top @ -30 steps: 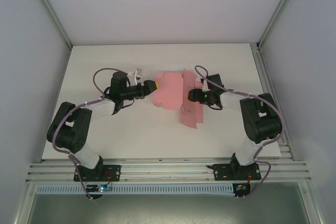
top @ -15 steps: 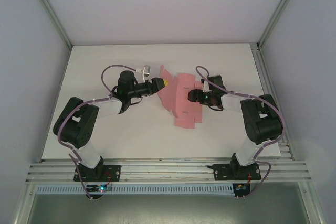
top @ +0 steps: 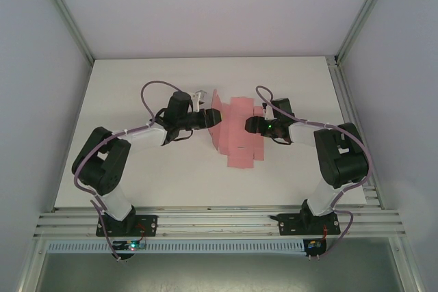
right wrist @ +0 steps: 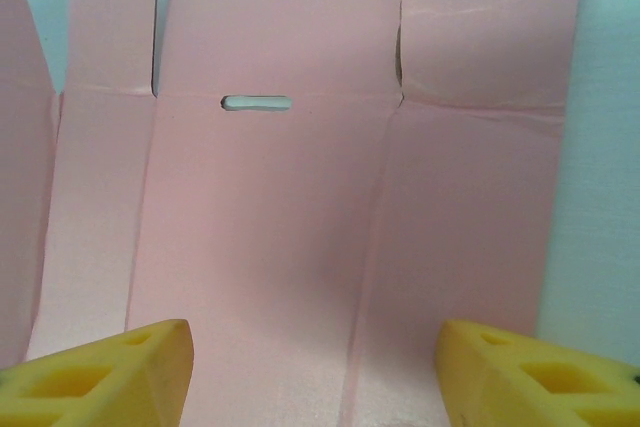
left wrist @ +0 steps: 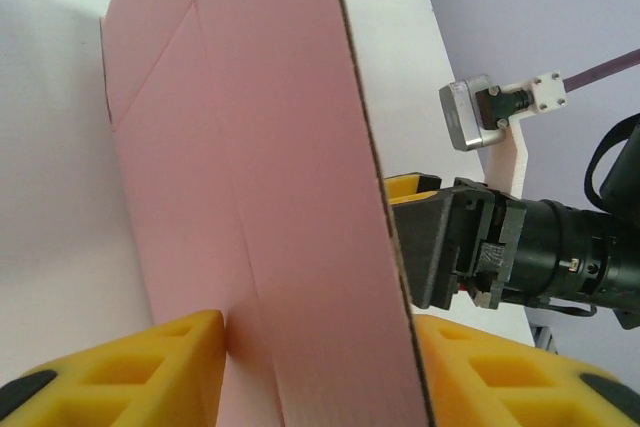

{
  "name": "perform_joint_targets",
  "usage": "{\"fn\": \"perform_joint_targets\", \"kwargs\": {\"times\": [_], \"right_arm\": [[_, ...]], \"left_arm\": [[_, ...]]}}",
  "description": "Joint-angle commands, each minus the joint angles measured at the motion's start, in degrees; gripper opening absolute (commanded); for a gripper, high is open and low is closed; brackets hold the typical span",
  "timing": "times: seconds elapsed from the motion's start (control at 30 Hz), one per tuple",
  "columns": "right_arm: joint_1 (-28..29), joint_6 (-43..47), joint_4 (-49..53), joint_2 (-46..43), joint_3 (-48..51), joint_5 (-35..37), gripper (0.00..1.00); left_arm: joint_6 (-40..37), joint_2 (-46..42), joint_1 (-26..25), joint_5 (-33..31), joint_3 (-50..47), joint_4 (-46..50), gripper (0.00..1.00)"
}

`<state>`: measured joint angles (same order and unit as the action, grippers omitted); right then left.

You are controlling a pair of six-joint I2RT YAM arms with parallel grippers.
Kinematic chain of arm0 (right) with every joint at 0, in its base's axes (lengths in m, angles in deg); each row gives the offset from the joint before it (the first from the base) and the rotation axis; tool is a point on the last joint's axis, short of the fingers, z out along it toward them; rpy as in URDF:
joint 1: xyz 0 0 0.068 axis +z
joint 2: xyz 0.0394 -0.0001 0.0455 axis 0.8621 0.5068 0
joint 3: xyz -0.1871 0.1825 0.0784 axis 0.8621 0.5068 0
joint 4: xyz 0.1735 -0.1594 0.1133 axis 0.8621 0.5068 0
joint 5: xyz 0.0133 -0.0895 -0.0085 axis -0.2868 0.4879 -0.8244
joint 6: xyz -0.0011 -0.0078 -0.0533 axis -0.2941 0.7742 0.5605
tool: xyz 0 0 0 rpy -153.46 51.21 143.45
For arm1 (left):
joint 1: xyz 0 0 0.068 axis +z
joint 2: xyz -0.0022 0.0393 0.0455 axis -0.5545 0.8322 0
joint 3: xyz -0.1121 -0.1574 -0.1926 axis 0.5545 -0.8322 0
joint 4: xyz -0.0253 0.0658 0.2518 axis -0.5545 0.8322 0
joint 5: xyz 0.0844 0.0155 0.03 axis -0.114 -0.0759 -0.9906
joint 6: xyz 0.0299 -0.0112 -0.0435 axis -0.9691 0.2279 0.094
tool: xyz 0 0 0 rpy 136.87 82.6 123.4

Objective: Assemble paper box

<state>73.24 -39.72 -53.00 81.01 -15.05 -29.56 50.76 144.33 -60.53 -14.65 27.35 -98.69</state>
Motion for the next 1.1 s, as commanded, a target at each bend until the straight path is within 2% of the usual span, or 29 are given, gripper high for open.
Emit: {"fn": "perform_joint_targets", "kwargs": {"times": [0.0,0.1,0.2,0.33,0.37,0.43,0.5,0.63,0.67,0.73,0.9,1.07], "right_arm": [[0.0,-1.0,7.6,2.0,1.6,0.3,0.69],[0.0,-1.2,7.7,2.3,1.6,0.4,0.70],[0.0,-1.1,8.7,2.6,1.3,0.6,0.69],[0.2,-0.5,11.8,1.0,0.8,5.5,0.71],[0.2,-0.2,12.9,0.1,0.6,6.8,0.73],[0.1,1.1,14.0,-2.1,0.3,7.1,0.78],[0.2,2.6,15.0,-5.4,0.4,7.0,0.82],[-0.3,5.1,16.4,-15.6,2.0,6.9,0.98],[-0.8,5.5,16.6,-18.7,3.0,6.4,0.98],[-2.9,6.0,16.0,-25.7,5.6,3.1,0.98],[-9.2,3.2,5.9,-40.0,14.4,-12.2,0.98],[-11.0,0.1,-5.5,-47.6,19.1,-21.8,0.95]], "left_arm": [[-3.7,-1.9,-0.3,-1.5,2.1,5.1,0.49],[-3.9,-2.3,-0.2,-1.9,1.9,5.4,0.45],[-4.6,-2.1,-0.2,-3.4,3.1,9.0,0.35],[-7.4,-3.4,-0.3,-9.7,4.6,17.1,0.32],[-8.2,-3.8,-0.2,-11.5,4.9,18.7,0.28],[-9.6,-4.5,-0.2,-14.2,4.7,20.6,0.09],[-11.6,-5.3,-0.2,-14.2,4.5,20.9,0.00],[-15.0,-8.0,-0.1,-12.2,3.5,19.6,0.00],[-15.3,-9.3,0.0,-10.9,2.9,18.3,0.00],[-15.2,-12.9,0.6,-5.7,0.5,12.6,0.00],[-12.7,-24.3,0.8,2.3,-3.4,2.3,0.00],[-10.3,-33.6,0.8,0.3,-4.2,2.5,0.00]]}}
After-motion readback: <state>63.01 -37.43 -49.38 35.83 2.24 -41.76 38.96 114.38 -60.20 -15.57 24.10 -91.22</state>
